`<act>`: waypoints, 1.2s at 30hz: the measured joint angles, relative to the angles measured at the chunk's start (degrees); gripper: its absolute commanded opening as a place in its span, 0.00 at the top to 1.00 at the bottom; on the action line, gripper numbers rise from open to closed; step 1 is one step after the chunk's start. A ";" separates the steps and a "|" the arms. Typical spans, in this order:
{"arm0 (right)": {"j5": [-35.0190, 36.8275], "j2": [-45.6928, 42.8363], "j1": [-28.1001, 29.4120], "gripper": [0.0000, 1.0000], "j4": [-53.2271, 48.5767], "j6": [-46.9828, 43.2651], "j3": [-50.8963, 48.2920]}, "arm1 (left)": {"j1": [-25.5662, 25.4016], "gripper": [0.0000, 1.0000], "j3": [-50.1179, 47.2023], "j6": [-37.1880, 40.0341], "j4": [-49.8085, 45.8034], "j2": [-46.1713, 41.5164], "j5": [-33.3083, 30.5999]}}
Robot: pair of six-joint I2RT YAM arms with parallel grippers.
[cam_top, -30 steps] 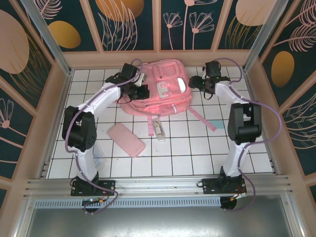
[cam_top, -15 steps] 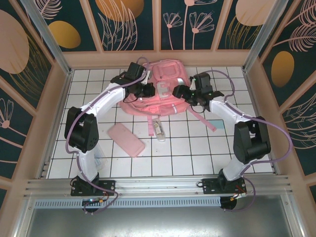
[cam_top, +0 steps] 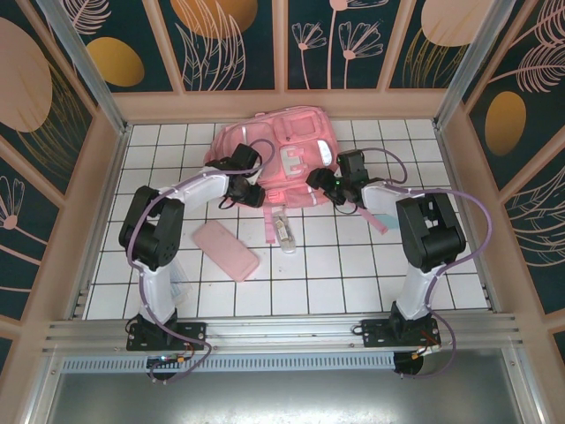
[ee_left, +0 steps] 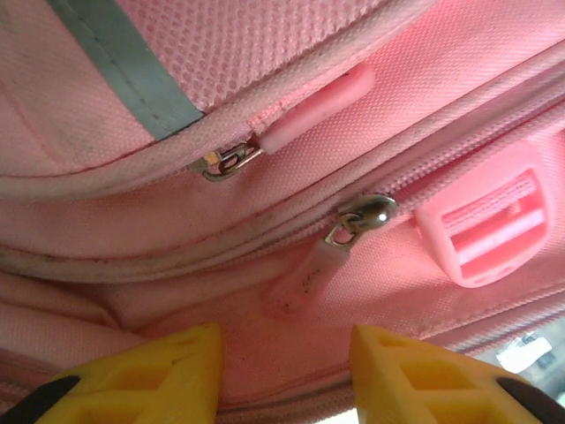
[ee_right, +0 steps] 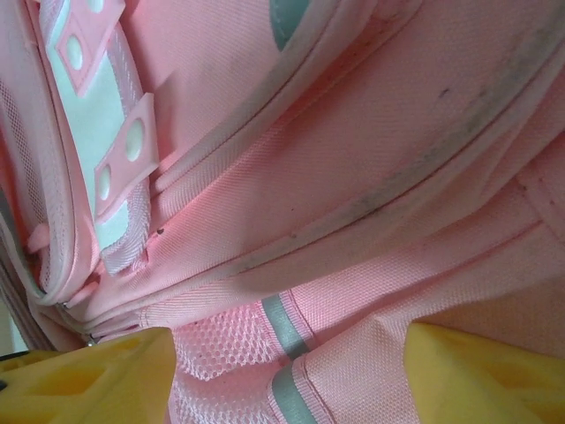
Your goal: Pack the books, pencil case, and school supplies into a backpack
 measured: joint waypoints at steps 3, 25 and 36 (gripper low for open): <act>-0.15 0.00 -0.11 0.31 1.01 0.55 -0.42 | -0.15 0.49 0.00 0.55 1.20 1.16 -0.24; 1.51 0.44 -1.60 0.35 1.22 -0.63 -0.35 | -0.63 1.00 4.35 -2.75 -0.15 2.71 -0.17; 3.41 1.16 -3.04 0.36 -1.88 -3.67 1.88 | -0.63 1.00 12.90 -3.08 -7.93 1.46 0.66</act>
